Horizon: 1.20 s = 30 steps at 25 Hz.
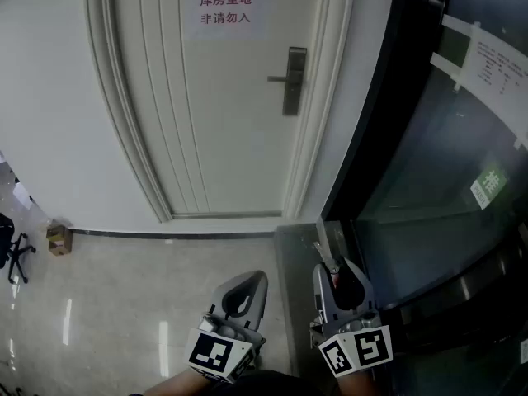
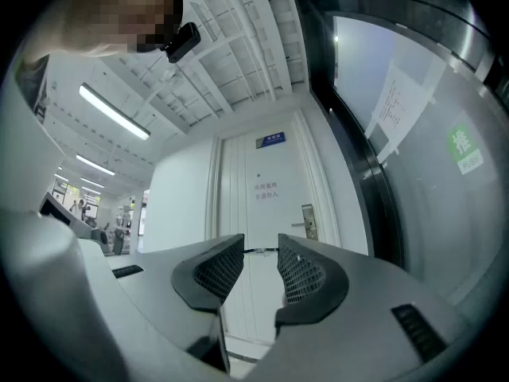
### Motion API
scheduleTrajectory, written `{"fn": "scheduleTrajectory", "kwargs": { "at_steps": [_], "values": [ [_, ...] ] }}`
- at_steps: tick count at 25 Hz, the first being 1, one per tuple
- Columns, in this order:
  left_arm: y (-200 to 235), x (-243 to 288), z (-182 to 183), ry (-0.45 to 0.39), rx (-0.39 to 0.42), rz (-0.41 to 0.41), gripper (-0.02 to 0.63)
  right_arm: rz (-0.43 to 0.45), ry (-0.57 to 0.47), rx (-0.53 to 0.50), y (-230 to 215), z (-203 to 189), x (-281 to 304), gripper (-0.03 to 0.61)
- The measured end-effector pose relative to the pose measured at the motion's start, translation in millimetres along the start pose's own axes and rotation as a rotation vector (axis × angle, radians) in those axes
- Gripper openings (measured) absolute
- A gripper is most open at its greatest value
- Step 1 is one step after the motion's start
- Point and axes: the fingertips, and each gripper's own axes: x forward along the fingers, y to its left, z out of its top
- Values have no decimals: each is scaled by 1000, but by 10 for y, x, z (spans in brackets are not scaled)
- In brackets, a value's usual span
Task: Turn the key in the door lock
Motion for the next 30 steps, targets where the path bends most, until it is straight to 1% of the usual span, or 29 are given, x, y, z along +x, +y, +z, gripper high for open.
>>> {"fn": "scheduleTrajectory", "kwargs": {
  "at_steps": [6,11,18,25,30],
  "values": [
    [519,299,-14,12,0,-26,5,-21,0,-4,44,-137,573,132],
    [712,515,-10,11,-15,-45,5,-33,6,-6,-68,-171,923,132],
    [1033,846,-56,27,-23,-27,5,-7,11,16,-212,-271,1445,132],
    [1255,1504,-86,39,0,-16,5,12,6,26,-645,-392,2057,132],
    [1427,2093,-80,54,6,3,5,34,12,-1,-1071,-397,2574,132]
  ]
}}
